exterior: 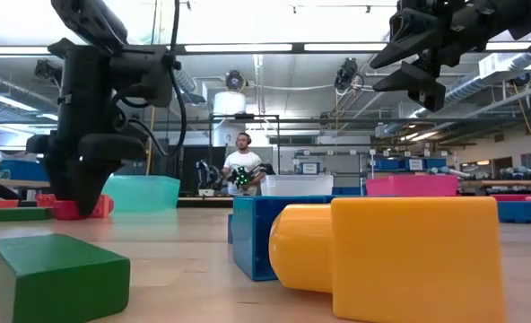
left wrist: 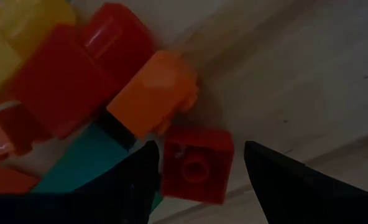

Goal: Sort blocks by size
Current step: Put the red 4 stud game piece into the transparent bin

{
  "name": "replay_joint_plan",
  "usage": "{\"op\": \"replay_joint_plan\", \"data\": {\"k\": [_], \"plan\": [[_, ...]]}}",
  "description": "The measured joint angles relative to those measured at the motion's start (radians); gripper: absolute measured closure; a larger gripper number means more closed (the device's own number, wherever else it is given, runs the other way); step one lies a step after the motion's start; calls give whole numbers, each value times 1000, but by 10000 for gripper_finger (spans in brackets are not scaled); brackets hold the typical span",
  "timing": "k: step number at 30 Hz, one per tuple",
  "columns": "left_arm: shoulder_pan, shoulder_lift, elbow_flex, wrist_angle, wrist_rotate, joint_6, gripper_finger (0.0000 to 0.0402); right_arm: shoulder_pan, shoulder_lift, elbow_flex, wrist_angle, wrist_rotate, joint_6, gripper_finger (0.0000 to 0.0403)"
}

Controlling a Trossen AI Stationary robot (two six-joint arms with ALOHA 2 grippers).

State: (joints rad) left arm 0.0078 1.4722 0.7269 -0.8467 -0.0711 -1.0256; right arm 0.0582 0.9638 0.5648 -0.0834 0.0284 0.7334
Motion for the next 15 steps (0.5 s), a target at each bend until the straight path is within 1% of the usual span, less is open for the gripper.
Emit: {"op": "replay_joint_plan", "data": {"k": [12, 15], "plan": [[-3, 24, 2, 8, 21, -3, 156, 0, 0, 0, 0, -3, -3, 235], [-3, 25, 2, 11, 32, -9, 169, 0, 0, 0, 0, -3, -3, 235]]}}
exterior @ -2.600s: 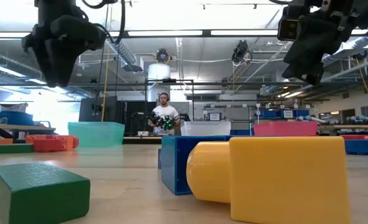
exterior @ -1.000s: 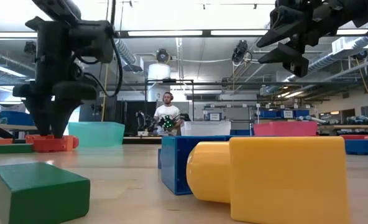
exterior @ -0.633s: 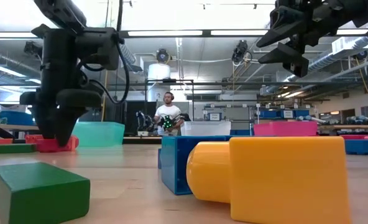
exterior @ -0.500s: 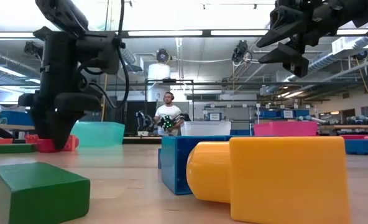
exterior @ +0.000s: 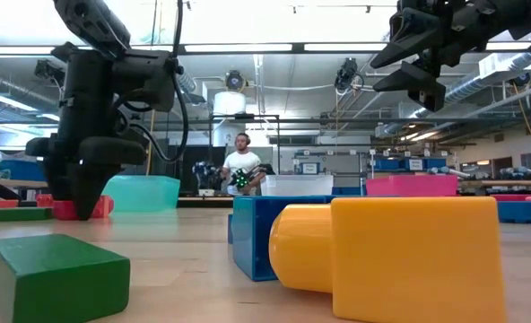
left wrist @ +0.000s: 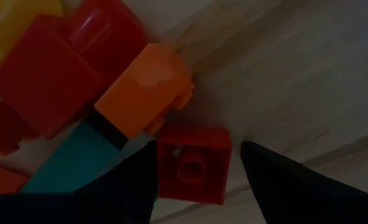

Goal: Sort blocks by size
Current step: Put the red 4 stud game piece into the transparent bin

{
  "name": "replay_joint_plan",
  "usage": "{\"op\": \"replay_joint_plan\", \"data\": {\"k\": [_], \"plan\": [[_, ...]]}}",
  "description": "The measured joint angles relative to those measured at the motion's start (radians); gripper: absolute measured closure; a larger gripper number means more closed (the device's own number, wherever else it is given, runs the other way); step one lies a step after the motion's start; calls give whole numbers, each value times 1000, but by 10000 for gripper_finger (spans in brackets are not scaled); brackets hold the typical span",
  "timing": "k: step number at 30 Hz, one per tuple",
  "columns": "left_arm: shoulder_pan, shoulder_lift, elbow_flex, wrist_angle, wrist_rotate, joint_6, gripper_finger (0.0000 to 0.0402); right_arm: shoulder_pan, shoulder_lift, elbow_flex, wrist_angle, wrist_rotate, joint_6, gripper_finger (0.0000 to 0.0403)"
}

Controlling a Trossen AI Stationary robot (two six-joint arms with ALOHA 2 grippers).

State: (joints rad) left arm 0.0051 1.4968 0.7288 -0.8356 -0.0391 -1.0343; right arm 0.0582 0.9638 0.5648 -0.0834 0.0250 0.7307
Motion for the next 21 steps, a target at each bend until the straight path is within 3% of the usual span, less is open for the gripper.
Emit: {"op": "replay_joint_plan", "data": {"k": [7, 13, 21], "plan": [[0, 0, 2, 10, 34, -27, 266, 0, 0, 0, 0, 0, 0, 235], [-27, 4, 89, 14, 83, -52, 266, 0, 0, 0, 0, -1, -10, 235], [-26, 4, 382, 30, 18, -14, 266, 0, 0, 0, 0, -1, -53, 235]]}}
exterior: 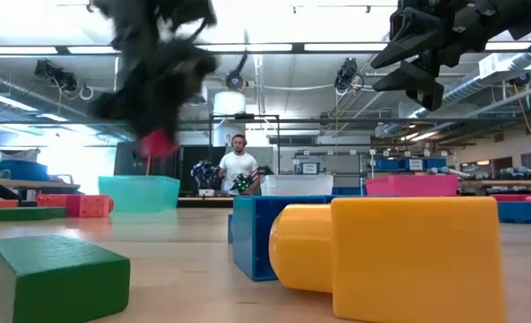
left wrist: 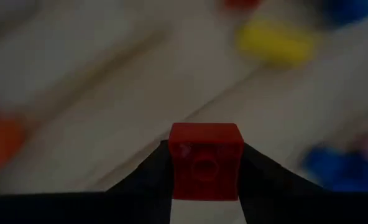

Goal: Sort blocks by size
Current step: Put the red 4 stud game piece into the transparent bin

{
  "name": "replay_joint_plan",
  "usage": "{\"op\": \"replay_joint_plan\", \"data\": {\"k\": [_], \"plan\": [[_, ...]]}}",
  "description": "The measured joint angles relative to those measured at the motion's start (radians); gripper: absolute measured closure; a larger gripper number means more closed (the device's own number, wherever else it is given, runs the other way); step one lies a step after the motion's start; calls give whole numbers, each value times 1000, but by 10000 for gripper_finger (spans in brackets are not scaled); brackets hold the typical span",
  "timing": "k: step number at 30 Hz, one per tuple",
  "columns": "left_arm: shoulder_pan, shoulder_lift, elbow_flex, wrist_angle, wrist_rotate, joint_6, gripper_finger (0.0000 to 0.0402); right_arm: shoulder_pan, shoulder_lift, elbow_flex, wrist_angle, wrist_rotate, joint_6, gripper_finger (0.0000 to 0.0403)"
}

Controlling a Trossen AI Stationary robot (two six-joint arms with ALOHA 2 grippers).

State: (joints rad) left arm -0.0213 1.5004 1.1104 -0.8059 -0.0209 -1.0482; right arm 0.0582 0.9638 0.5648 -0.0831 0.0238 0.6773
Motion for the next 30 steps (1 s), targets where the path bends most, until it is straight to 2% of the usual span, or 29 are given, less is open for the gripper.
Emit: {"op": "replay_joint_plan", "data": {"k": [5, 10, 16, 21, 26, 30], "plan": [[87, 3, 197, 3, -70, 137, 266, 0, 0, 0, 0, 0, 0, 235], [233, 68, 380, -10, -20, 363, 266, 0, 0, 0, 2, 0, 0, 235], [398, 267, 623, -31, 106, 609, 266, 0, 0, 0, 4, 1, 5, 235], [468, 476, 817, -34, 211, 758, 266, -2, 0, 0, 5, 8, 11, 235], [498, 657, 963, -96, 229, 869, 265, -2, 0, 0, 6, 33, 87, 235], [509, 748, 1012, -132, 229, 926, 238, -2, 0, 0, 5, 74, 145, 235]]}}
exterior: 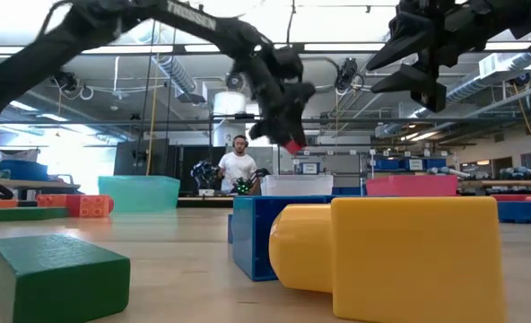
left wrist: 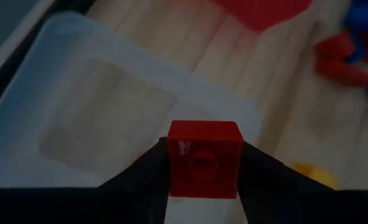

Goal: Sort blocks by size
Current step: Put the red 4 stud game piece into the transparent bin

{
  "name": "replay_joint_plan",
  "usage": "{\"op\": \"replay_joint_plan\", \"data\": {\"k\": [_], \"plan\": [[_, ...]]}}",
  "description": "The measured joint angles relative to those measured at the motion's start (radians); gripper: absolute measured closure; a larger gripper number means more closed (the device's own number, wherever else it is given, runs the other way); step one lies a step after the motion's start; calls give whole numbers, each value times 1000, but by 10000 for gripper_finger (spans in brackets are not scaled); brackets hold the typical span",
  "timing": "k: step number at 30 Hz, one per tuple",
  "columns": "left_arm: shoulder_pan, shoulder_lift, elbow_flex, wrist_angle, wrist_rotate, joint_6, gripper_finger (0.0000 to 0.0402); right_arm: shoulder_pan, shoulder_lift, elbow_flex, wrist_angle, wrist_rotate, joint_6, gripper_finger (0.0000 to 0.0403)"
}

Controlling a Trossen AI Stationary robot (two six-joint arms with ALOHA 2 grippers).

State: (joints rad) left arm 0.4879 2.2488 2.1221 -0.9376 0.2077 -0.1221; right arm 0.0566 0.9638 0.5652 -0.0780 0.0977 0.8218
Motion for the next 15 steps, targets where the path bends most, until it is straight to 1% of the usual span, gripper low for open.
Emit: {"op": "replay_joint_plan", "data": {"k": [5, 15], "plan": [[10, 38, 2, -1, 0, 26, 213, 0, 0, 0, 0, 16, 58, 235], [29, 39, 2, 3, -23, 44, 208, 0, 0, 0, 2, 44, 77, 235]]}}
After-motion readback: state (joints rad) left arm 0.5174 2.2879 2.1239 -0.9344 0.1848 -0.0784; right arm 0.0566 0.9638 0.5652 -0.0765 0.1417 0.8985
